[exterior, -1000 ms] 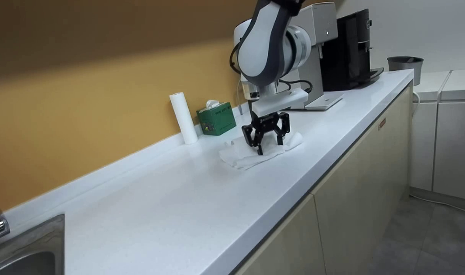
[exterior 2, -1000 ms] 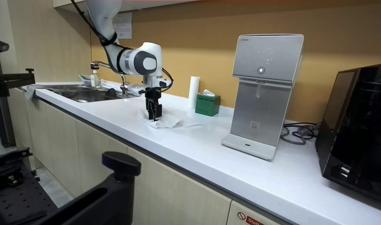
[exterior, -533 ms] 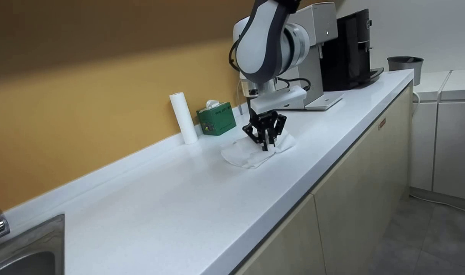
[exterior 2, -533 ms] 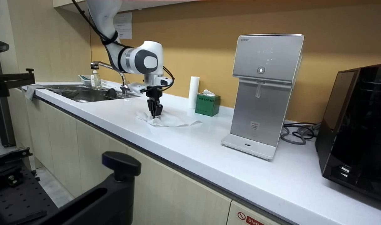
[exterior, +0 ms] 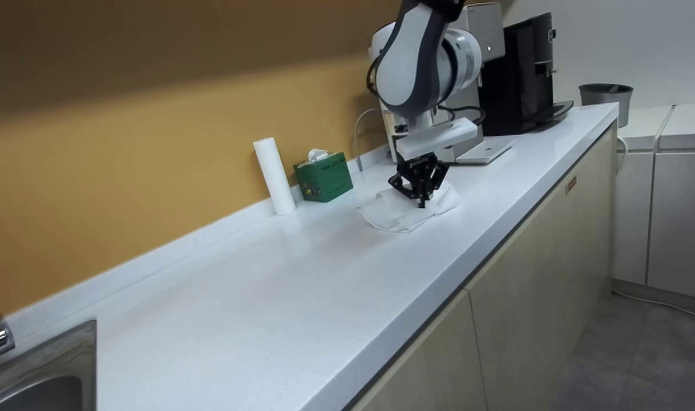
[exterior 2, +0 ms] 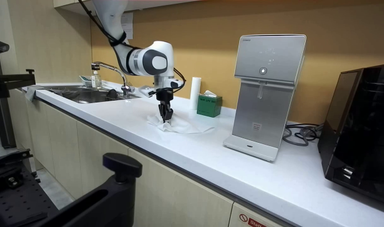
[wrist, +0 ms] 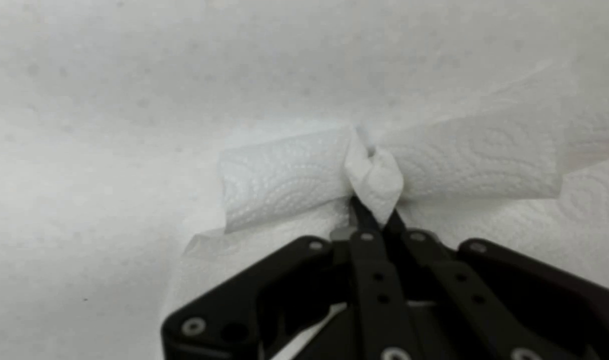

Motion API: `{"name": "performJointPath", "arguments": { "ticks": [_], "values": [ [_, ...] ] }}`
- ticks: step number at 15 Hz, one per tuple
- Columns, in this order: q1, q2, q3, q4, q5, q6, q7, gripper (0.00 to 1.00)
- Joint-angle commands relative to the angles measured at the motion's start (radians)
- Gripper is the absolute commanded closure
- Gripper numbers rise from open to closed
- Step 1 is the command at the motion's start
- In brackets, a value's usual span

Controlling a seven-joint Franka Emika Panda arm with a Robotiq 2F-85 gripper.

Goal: Wipe the kitchen counter with the white paper towel

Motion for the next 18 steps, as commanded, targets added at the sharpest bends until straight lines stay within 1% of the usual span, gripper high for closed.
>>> {"name": "performJointPath", "arguments": {
  "ticks": [1, 4, 7, 8, 11, 14, 18],
  "values": [
    [-0.008, -0.047, -0.084, -0.066, -0.053, -0.011, 0.079, 0.99],
    [-0.024, -0.072, -0.129, -0.103, -0.073, -0.035, 0.086, 0.99],
    [-0.029, -0.126, -0.133, -0.148, -0.114, -0.108, 0.061, 0.99],
    [-0.028, -0.151, -0.124, -0.166, -0.134, -0.144, 0.046, 0.99],
    [-0.028, -0.215, -0.079, -0.212, -0.184, -0.256, 0.007, 0.99],
    [-0.023, -0.257, -0.006, -0.253, -0.198, -0.323, -0.036, 0.99],
    [-0.002, -0.24, 0.085, -0.271, -0.175, -0.264, -0.014, 0.99]
  ]
}}
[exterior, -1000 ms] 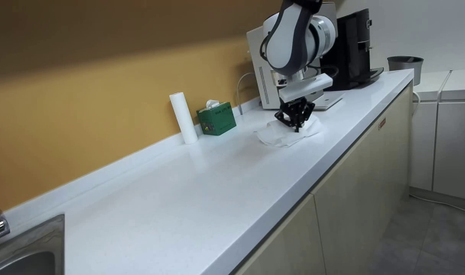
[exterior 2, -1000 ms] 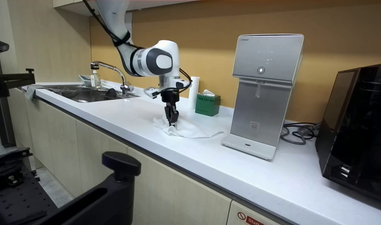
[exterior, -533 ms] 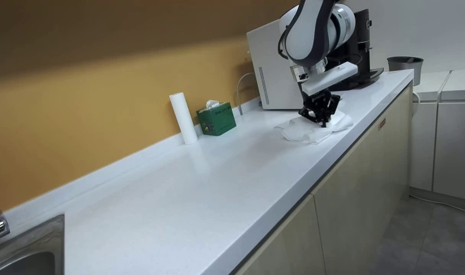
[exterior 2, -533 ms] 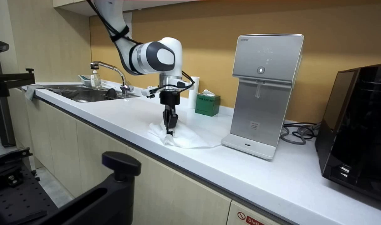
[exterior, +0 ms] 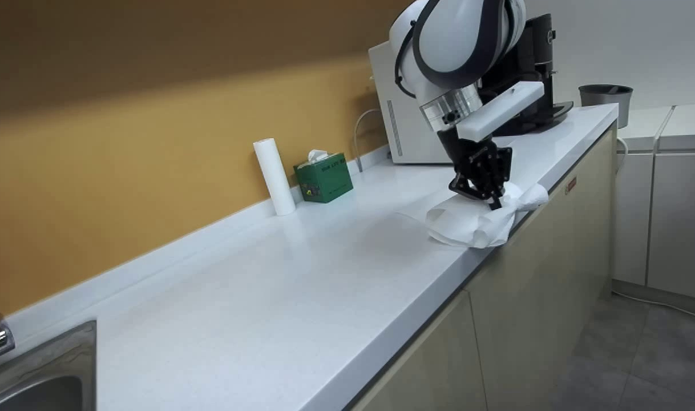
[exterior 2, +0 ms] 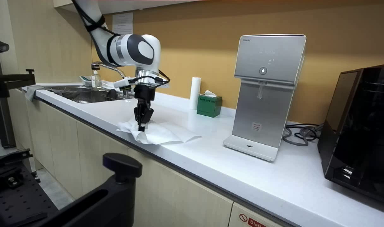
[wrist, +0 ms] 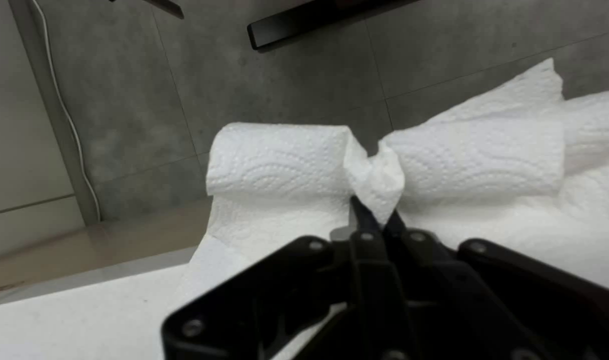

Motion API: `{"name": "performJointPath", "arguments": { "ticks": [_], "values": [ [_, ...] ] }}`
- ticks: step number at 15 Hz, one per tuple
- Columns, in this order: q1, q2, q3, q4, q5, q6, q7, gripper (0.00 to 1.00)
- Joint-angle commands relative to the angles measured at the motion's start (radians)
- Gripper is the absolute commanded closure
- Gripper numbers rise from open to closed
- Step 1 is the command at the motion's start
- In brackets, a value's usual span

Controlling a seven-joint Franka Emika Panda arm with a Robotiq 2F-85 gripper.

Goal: Wipe the kitchen counter with the white paper towel

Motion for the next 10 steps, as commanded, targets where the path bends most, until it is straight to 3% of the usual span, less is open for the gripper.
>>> {"name": "performJointPath", "arguments": {
  "ticks": [1, 10],
  "values": [
    [0.019, 0.005, 0.064, -0.023, 0.001, 0.066, 0.031, 0.99],
    [0.097, 0.142, 0.113, 0.106, -0.005, 0.231, 0.085, 0.99]
  ]
}}
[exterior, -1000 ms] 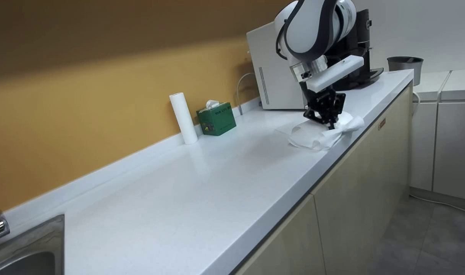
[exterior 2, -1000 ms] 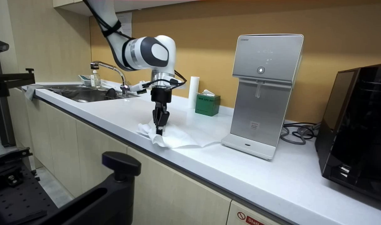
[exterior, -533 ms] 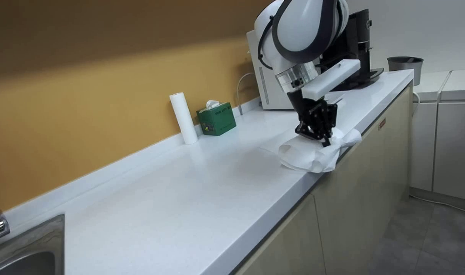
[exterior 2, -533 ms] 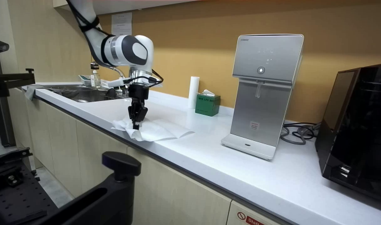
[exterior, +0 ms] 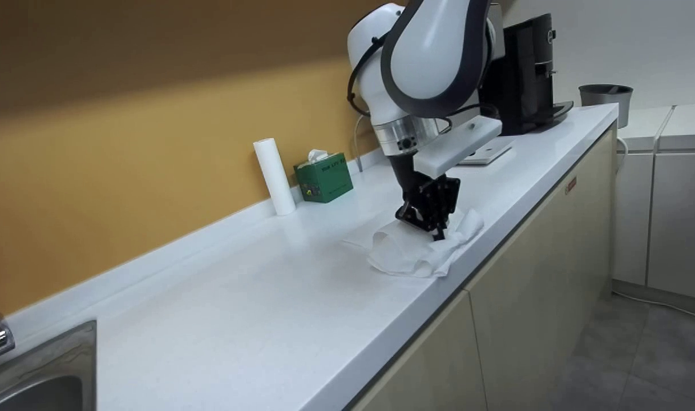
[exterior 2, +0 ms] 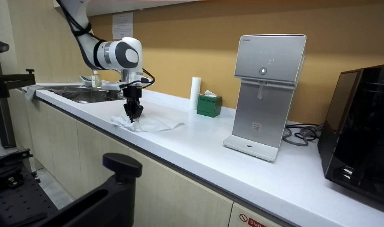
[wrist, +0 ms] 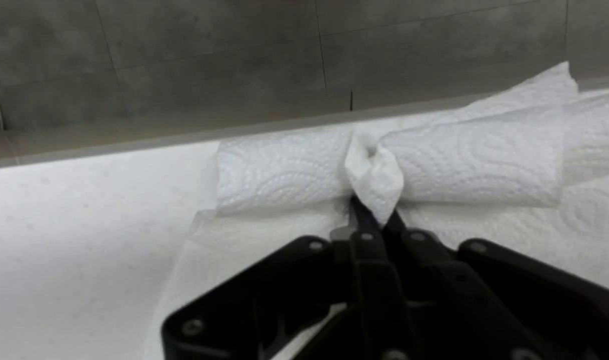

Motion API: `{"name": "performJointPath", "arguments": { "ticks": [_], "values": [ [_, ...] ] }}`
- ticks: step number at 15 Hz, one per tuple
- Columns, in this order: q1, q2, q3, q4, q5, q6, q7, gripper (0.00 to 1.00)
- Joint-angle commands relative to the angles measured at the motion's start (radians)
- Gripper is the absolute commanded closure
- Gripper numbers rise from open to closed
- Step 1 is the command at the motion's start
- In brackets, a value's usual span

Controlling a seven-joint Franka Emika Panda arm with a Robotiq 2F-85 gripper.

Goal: Wipe the kitchen counter with the white paper towel

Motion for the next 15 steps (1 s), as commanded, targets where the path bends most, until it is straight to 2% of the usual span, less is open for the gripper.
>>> {"name": "performJointPath", "arguments": {
  "ticks": [1, 5, 12, 15],
  "values": [
    [0.029, 0.102, 0.002, 0.108, -0.004, 0.029, 0.045, 0.99],
    [0.061, 0.224, -0.02, 0.266, -0.004, 0.023, 0.088, 0.99],
    [0.165, 0.47, -0.124, 0.626, -0.024, -0.022, 0.302, 0.99],
    [0.186, 0.556, -0.179, 0.778, -0.035, -0.07, 0.393, 0.99]
  ]
}}
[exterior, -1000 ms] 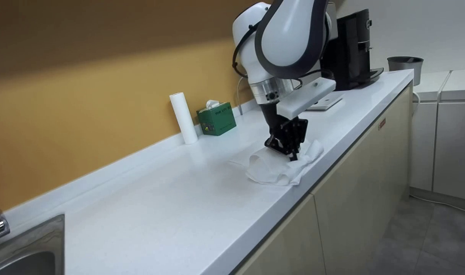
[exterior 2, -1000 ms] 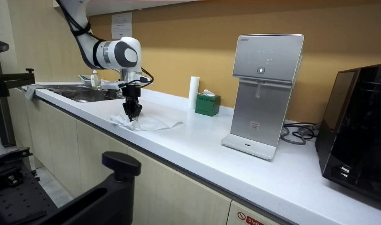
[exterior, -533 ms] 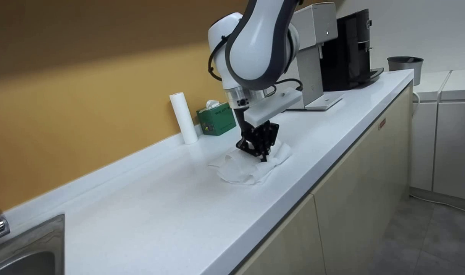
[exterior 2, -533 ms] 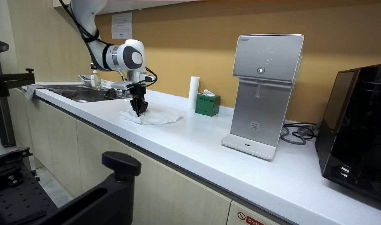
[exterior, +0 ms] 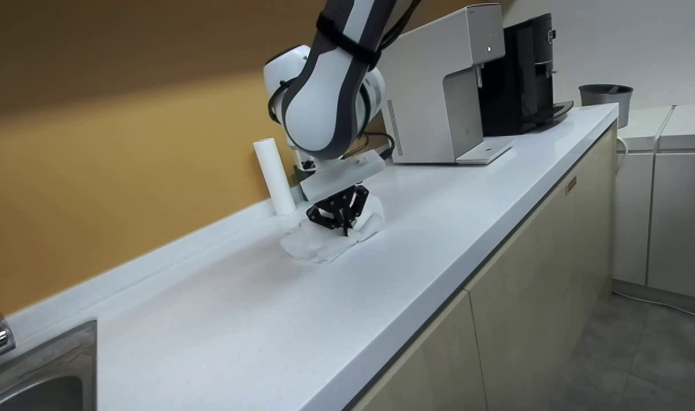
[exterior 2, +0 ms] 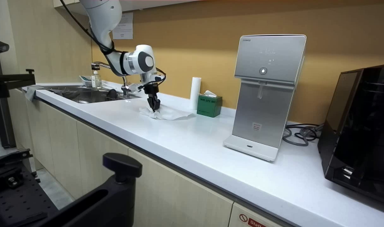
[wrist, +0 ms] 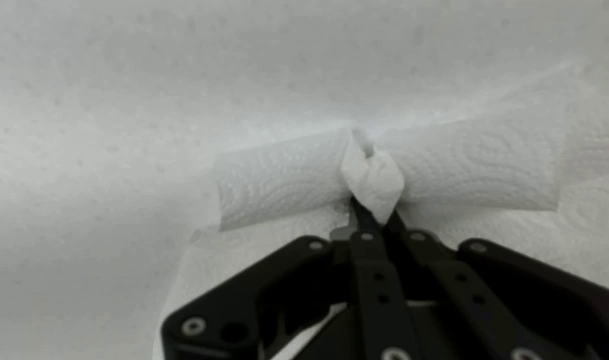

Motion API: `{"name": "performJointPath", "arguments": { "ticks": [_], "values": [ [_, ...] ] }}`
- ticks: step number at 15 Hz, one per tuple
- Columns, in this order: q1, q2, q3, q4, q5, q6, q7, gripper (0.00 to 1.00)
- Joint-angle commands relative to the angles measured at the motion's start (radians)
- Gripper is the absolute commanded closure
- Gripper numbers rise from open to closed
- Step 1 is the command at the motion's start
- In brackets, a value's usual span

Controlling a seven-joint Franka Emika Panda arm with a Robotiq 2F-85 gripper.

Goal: Wipe the kitchen counter with the white paper towel

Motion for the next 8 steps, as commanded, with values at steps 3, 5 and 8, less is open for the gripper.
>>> {"name": "performJointPath", "arguments": {
  "ticks": [3, 5, 8],
  "values": [
    [0.006, 0.215, -0.088, 0.287, -0.023, -0.089, 0.179, 0.99],
    [-0.01, 0.217, -0.116, 0.308, -0.026, -0.108, 0.211, 0.99],
    [-0.039, 0.192, -0.138, 0.28, -0.026, -0.128, 0.227, 0.99]
  ]
}}
